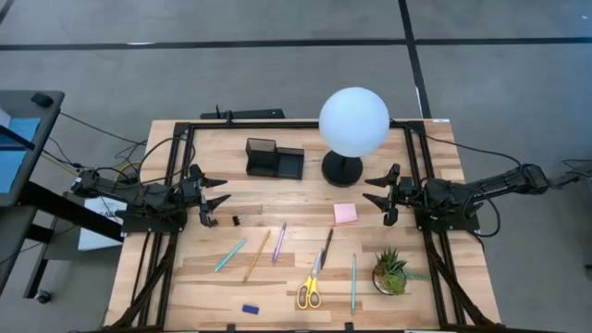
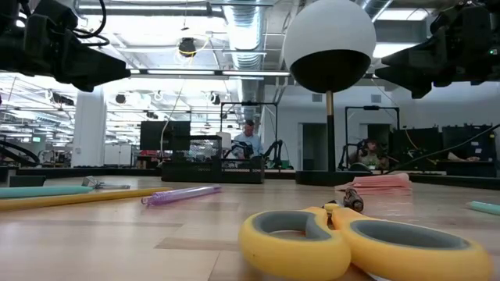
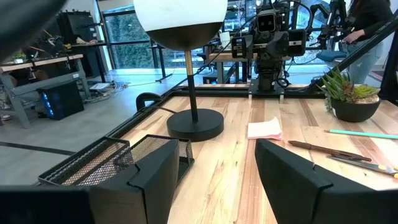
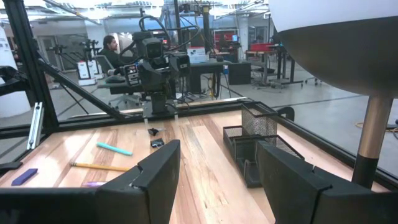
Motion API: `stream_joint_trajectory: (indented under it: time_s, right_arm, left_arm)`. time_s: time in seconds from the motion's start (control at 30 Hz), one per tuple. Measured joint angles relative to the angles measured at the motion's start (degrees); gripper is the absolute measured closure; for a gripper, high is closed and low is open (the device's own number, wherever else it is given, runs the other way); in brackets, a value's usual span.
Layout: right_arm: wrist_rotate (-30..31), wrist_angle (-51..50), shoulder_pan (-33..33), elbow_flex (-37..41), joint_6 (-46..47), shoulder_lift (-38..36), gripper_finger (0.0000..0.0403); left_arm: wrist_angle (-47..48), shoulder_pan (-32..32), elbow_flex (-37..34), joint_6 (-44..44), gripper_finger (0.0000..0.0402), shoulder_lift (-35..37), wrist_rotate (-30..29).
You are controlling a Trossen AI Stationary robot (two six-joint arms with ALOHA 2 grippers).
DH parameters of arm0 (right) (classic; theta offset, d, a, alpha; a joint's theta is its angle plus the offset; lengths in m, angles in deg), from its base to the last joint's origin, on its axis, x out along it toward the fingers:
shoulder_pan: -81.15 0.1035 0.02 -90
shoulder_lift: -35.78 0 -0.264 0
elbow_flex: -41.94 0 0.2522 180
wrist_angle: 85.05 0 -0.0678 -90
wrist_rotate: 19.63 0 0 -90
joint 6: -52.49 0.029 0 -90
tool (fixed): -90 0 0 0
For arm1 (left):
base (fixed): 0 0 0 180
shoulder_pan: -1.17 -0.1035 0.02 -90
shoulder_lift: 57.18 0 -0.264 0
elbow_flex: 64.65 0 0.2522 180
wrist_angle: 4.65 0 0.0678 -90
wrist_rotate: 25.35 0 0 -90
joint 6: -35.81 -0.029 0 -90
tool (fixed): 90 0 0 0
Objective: Pick and place office supplies into organizer
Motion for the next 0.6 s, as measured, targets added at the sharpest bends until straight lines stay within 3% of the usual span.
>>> stream_joint_trajectory:
  time_s: [0.6]
  right_arm:
    - [0.0,0.0,0.0,0.0,0.0,0.0,0.0198]
  left_arm:
    - [-7.0,0.0,-0.3,-3.2,0.0194,0.0,1.8]
